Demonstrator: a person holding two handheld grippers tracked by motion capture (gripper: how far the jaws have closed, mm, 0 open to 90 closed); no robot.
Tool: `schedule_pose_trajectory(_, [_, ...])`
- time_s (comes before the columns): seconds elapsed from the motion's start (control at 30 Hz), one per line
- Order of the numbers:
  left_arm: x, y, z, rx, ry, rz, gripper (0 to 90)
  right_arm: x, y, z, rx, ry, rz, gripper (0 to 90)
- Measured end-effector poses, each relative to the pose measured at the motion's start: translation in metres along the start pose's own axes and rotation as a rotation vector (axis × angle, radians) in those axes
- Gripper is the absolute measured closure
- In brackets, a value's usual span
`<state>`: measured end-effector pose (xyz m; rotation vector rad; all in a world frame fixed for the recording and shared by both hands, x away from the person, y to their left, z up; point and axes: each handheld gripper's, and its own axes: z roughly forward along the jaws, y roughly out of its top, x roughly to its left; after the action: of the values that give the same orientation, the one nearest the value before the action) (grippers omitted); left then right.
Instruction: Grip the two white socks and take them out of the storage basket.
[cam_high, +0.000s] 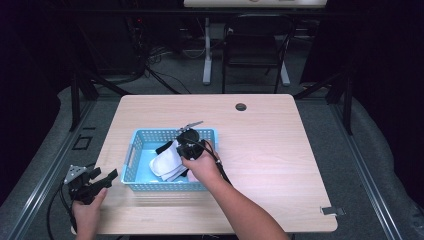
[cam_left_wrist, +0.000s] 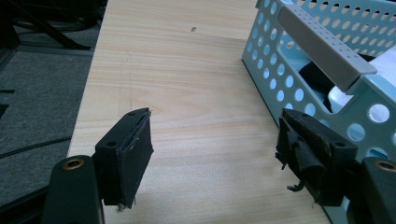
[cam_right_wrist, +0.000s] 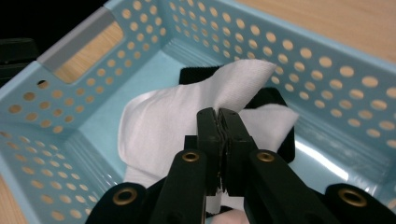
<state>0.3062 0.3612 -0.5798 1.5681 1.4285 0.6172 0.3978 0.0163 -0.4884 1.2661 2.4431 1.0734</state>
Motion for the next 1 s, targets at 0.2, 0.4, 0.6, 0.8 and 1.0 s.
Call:
schedule_pose_trajectory(0.2, [0.0,0.0,0.0,-0.001,0.0,-0.001,26.6,0.018,-0.002,-0.014,-0.094,0.015,-0.097,88.5])
schedule_pose_trajectory(0.4, [0.0,0.0,0.0,-0.001,0.0,-0.001,26.5,0.036,-0.002,-0.03,-0.187,0.027,-0.188,88.8])
schedule_pose_trajectory(0.6, [0.0,0.0,0.0,-0.001,0.0,0.0,26.6,0.042,0.001,-0.046,-0.24,0.032,-0.209,88.9])
schedule_pose_trajectory(0.8, [0.0,0.0,0.0,-0.002,0.001,0.0,26.6,0.04,0.006,-0.071,-0.295,0.024,-0.211,88.9])
schedule_pose_trajectory(1.0, [0.0,0.0,0.0,-0.001,0.0,0.0,26.6,0.037,0.007,-0.095,-0.336,0.025,-0.207,89.0])
